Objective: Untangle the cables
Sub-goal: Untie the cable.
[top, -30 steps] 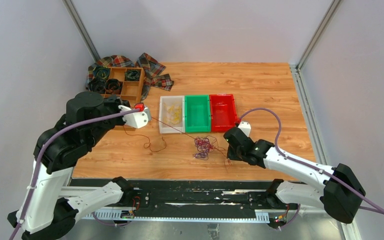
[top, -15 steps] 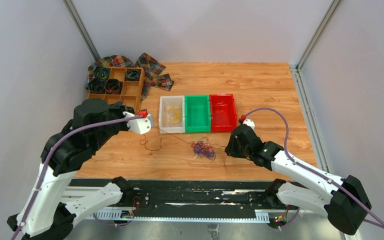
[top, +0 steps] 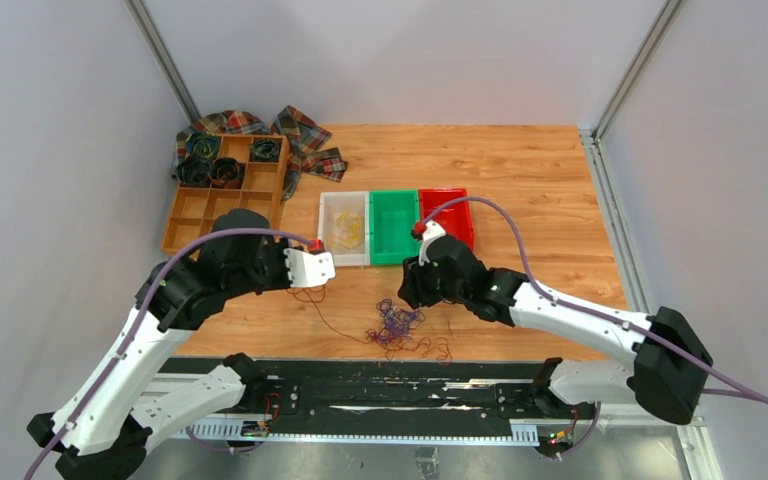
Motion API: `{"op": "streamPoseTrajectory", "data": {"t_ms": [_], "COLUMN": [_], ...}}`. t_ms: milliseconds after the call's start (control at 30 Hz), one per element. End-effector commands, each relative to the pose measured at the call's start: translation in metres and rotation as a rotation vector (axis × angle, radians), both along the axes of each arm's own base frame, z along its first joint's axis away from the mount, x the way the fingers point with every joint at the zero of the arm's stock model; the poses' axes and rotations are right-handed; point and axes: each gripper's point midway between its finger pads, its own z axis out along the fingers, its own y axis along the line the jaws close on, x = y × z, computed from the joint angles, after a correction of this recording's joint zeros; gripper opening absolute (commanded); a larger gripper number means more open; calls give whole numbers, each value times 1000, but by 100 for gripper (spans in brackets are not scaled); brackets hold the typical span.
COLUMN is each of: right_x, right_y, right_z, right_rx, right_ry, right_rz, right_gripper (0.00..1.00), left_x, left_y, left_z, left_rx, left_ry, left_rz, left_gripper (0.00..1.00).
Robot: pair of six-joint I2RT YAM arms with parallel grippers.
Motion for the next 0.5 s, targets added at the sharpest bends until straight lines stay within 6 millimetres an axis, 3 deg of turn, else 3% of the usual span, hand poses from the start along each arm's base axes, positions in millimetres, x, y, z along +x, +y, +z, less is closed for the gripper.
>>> {"op": "streamPoseTrajectory", "data": {"t_ms": [0, 233, 400, 467], "right_x": [0, -16, -15, -13], "right_y": [21, 39, 50, 55], "right_z": [-9, -49, -54, -51], "right_rx": [-29, -84, -51, -29], "right_ry": [-11, 150, 170, 170], "right_rz": [118, 224, 237, 245], "right_gripper": [42, 41, 31, 21], "left_x": [-2, 1, -5, -8], "left_y": [15, 26, 20, 17], "left_z": [-18, -50, -72, -78], "left_rx": [58, 142, 136, 117], "left_ry": [-24, -21, 58, 92], "left_rz": [23, 38, 34, 34], "left_gripper": [1, 1, 24, 41]}}
